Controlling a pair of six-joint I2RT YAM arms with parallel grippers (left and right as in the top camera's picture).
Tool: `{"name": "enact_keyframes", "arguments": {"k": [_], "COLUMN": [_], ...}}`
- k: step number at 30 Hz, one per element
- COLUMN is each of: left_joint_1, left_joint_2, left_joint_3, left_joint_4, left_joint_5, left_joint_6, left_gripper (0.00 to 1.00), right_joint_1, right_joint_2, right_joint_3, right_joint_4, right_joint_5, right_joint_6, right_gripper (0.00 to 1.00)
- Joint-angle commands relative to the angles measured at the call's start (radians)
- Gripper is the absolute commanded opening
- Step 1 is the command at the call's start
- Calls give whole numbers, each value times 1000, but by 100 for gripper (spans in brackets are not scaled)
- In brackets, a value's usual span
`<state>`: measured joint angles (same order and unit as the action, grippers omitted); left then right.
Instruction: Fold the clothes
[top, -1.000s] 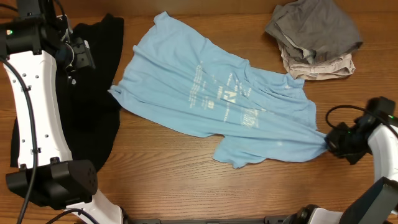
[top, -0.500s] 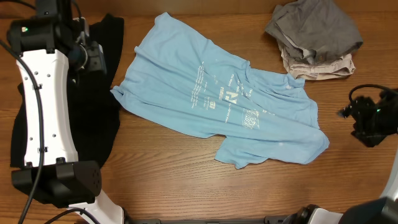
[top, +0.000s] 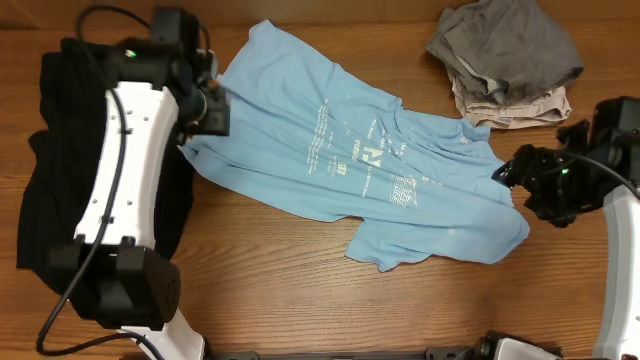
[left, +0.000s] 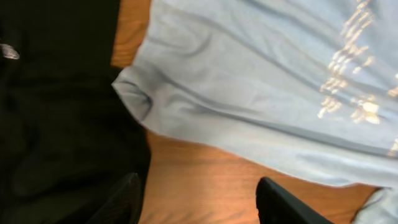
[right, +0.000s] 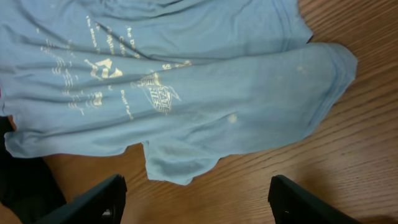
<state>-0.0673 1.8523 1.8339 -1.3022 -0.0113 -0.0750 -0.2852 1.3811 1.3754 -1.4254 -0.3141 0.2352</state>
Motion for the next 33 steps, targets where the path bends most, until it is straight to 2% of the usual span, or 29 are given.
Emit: {"name": "enact_keyframes", "arguments": {"k": [1,6,8,10,12,13,23,33], "left_joint_1": [19,79,102,117,126,127,176,330], "left_joint_2": [-15,-15,-15,-15,-15,-15,-15,-14], "left_joint_3": [-134,-256,-296,-346,-394,-418,-629,-695], "left_joint_4": [53,105,122,150,184,203,446,587], "left_joint_5": [-31,-40,-39,-27,-16,-13,-19,-80], "left_joint_6": [-56,-117,-123,-122,-120,-121,-134,-135], "left_gripper": [59,56,51,35,6,4,4,4], "right_joint_1": [18,36,37,37,37,37,37,37], "right_joint_2": [-11,-11,-11,-11,-11,-11,-11,-11], "right_joint_3": [24,24,24,24,24,24,24,23], "right_joint_4": [2,-2,2,6,9,9,8,-3], "right_joint_5": [2,2,2,2,2,2,10,9], "right_joint_6": [-6,-3,-3,-3,-3,-3,-4,-4], "right_gripper": [78,78,78,78,78,78,78,78]}}
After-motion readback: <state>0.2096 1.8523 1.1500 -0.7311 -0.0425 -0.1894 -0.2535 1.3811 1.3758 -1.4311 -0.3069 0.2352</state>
